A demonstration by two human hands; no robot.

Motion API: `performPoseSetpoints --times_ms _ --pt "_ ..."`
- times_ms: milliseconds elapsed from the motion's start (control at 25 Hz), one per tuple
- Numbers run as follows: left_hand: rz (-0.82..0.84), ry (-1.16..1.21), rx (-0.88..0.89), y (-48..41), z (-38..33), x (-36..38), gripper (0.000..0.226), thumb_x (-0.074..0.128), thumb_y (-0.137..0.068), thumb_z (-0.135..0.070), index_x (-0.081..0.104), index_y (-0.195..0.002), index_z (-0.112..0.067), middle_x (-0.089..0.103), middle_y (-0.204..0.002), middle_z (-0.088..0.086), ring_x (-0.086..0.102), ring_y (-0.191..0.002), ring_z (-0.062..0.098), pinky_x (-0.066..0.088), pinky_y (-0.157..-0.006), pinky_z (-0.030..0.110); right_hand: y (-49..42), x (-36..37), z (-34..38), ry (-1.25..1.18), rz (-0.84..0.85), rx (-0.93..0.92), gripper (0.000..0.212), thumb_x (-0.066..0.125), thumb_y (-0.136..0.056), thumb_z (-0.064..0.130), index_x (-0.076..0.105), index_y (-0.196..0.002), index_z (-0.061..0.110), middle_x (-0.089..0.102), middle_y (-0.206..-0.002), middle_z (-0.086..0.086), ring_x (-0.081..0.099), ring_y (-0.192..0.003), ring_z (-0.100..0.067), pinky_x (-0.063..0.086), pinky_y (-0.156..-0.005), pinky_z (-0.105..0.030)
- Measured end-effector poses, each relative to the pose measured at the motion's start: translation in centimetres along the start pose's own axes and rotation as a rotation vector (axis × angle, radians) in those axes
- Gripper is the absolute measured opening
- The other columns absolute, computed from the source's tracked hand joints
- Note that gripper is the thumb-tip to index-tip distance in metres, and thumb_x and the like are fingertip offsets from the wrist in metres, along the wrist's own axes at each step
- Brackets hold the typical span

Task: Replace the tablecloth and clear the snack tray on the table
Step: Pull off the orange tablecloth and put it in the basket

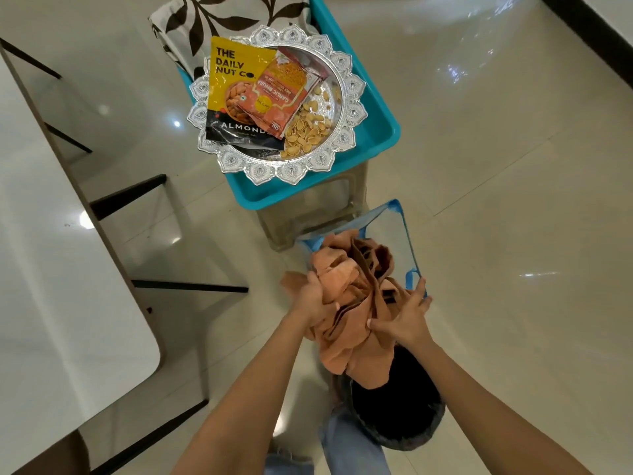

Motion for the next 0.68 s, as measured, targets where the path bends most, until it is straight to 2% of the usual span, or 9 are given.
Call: performPoseSetpoints --times_ms 120,200,280,360,440,480,560,640,680 --pt "-0.179 0.039 -0.038 1.1 -1.0 -0.5 0.067 0.065 -0.085 -0.044 0.032 -0.131 -0.007 0.056 -0.119 0.008 0.058 -0.108 0.028 0.043 -0.08 0.033 0.6 0.3 1.3 -0.093 -0.107 -0.062 0.136 0.089 -0.057 0.024 -0.011 -0.149 0.021 0.033 -0.147 -0.021 0.036 -0.134 -0.034 0.039 -0.104 -0.045" --pt "-0.298 0.218 -0.1 1.9 -1.3 -2.0 0.071 0.069 -0.077 -0.055 0.039 -0.125 -0.011 0.056 -0.106 0.003 0.059 -0.096 0.024 0.043 -0.073 0.033 1.0 -0.9 2.4 -0.19 -0.211 -0.076 0.082 0.079 -0.073 0.022 0.03 -0.137 0.016 0.058 -0.115 -0.012 0.061 -0.095 -0.023 0.049 -0.078 -0.033" --pt "-0.385 0.256 -0.139 2.3 -2.4 -3.7 0.05 0.067 -0.085 -0.038 0.044 -0.119 -0.009 0.056 -0.1 0.002 0.062 -0.094 0.021 0.042 -0.069 0.03 1.5 -2.6 4.1 -0.029 -0.262 -0.052 0.027 0.065 -0.084 0.014 0.05 -0.105 0.019 0.058 -0.098 -0.015 0.058 -0.075 -0.023 0.043 -0.063 -0.03" --pt "-0.433 0.292 -0.158 2.2 -3.7 -5.1 0.039 0.064 -0.086 -0.032 0.049 -0.115 -0.01 0.06 -0.101 0.004 0.063 -0.095 0.023 0.045 -0.07 0.029 1.4 -3.3 5.8 0.268 -0.14 0.038 0.019 0.057 -0.084 0.006 0.05 -0.101 0.009 0.056 -0.095 -0.017 0.057 -0.078 -0.028 0.041 -0.063 -0.031" --pt "-0.322 0.526 -0.184 1.4 -4.6 -5.1 0.045 0.067 -0.08 -0.04 0.055 -0.112 -0.012 0.063 -0.104 0.005 0.063 -0.095 0.023 0.05 -0.076 0.03 0.6 -4.6 7.1 0.382 -0.087 0.115 0.018 0.056 -0.085 0.011 0.053 -0.102 0.004 0.056 -0.096 -0.018 0.06 -0.092 -0.035 0.041 -0.065 -0.031" --pt "-0.179 0.767 -0.165 0.7 -5.4 -4.5 0.049 0.069 -0.078 -0.045 0.057 -0.114 -0.013 0.065 -0.109 0.007 0.063 -0.099 0.023 0.054 -0.083 0.034 -0.1 -5.3 7.6 0.286 -0.075 0.16 0.02 0.058 -0.085 0.015 0.054 -0.102 0.003 0.056 -0.095 -0.017 0.06 -0.094 -0.035 0.042 -0.064 -0.032" --pt "0.151 1.096 -0.021 0.2 -7.9 -3.1 0.046 0.063 -0.089 -0.039 0.053 -0.126 -0.013 0.063 -0.12 0.009 0.061 -0.11 0.023 0.052 -0.095 0.039 -1.3 -5.9 8.4 -0.28 -0.032 0.243 0.03 0.06 -0.086 0.014 0.056 -0.11 -0.004 0.06 -0.095 -0.016 0.061 -0.087 -0.031 0.047 -0.06 -0.033" --pt "0.162 0.877 0.125 0.2 -8.5 -4.0 0.048 0.054 -0.095 -0.038 0.044 -0.138 -0.018 0.059 -0.128 0.006 0.057 -0.119 0.022 0.048 -0.101 0.038 -1.8 -5.1 9.3 -0.762 0.065 0.225 0.034 0.055 -0.093 0.012 0.053 -0.123 -0.005 0.063 -0.098 -0.011 0.062 -0.087 -0.021 0.054 -0.068 -0.03" --pt "0.034 0.591 0.148 -0.4 -7.5 -4.7 0.054 0.053 -0.093 -0.046 0.041 -0.141 -0.022 0.055 -0.133 0.005 0.053 -0.124 0.024 0.046 -0.103 0.041 -1.5 -5.0 10.1 -0.757 0.099 0.158 0.032 0.052 -0.095 0.013 0.05 -0.124 -0.001 0.063 -0.097 -0.007 0.062 -0.086 -0.017 0.054 -0.072 -0.027"
Point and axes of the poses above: each hand's wrist, its own y-axis away from the middle knuckle, its own x-axis out of the palm, z = x × y, the point moved 9 cm from there along -y, towards the middle knuckle
